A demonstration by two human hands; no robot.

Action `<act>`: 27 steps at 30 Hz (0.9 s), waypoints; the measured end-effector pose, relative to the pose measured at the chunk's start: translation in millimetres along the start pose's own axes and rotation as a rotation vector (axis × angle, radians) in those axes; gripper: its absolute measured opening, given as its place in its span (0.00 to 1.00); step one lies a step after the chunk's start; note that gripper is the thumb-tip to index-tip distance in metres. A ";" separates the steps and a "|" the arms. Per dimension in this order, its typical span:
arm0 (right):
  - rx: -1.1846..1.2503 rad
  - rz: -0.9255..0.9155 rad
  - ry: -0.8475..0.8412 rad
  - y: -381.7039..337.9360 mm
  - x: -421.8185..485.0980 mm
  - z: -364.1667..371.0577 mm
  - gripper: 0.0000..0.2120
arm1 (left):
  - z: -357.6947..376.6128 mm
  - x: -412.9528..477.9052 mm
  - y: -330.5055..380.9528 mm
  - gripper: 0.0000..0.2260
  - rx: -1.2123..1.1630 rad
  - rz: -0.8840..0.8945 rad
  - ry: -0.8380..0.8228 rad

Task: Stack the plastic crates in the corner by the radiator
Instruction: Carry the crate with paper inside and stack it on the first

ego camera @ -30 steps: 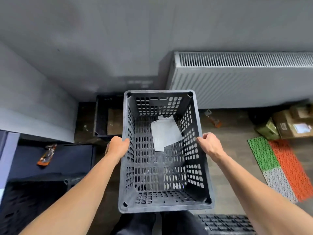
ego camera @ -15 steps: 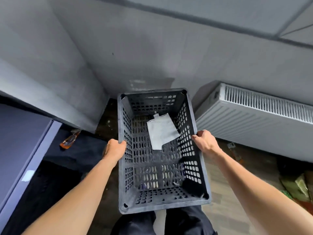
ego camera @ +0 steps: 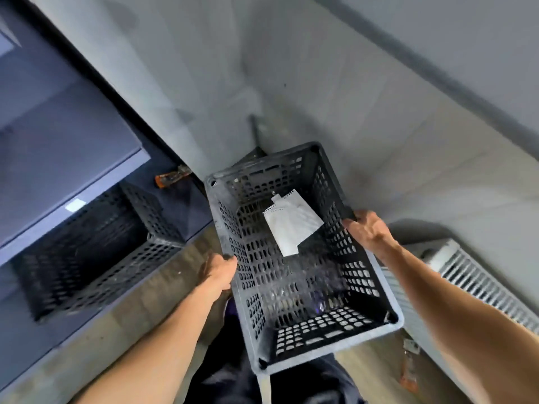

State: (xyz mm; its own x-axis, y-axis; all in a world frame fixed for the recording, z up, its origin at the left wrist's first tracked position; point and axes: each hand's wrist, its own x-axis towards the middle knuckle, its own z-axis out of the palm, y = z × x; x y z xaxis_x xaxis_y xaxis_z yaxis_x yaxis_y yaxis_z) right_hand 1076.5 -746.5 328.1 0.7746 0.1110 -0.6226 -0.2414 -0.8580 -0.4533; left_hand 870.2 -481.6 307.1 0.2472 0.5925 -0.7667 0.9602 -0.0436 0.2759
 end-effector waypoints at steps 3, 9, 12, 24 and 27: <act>-0.089 -0.023 -0.052 -12.1 26.3 -8.0 0.17 | 16.9 -8.0 1.1 0.11 -0.061 -0.056 0.003; -0.172 -0.038 -0.109 -36.9 62.2 -12.3 0.12 | 39.0 -5.1 6.5 0.15 -0.146 -0.148 -0.032; -0.161 -0.031 -0.108 -37.7 79.0 -6.4 0.11 | 44.3 10.2 11.4 0.17 -0.123 -0.149 -0.022; -0.226 -0.044 -0.123 -60.1 146.8 16.9 0.12 | 48.2 72.9 38.6 0.21 -0.057 -0.153 -0.065; -0.213 -0.055 -0.130 -63.3 160.2 20.2 0.13 | 52.2 79.7 45.5 0.20 -0.080 -0.149 -0.083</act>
State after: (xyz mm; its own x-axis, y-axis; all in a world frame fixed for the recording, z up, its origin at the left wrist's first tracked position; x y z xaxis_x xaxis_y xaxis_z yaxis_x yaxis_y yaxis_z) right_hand 1204.1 -664.3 244.2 0.6982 0.2124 -0.6837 -0.0614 -0.9337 -0.3528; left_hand 940.4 -478.4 228.3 0.1161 0.5190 -0.8468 0.9743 0.1060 0.1986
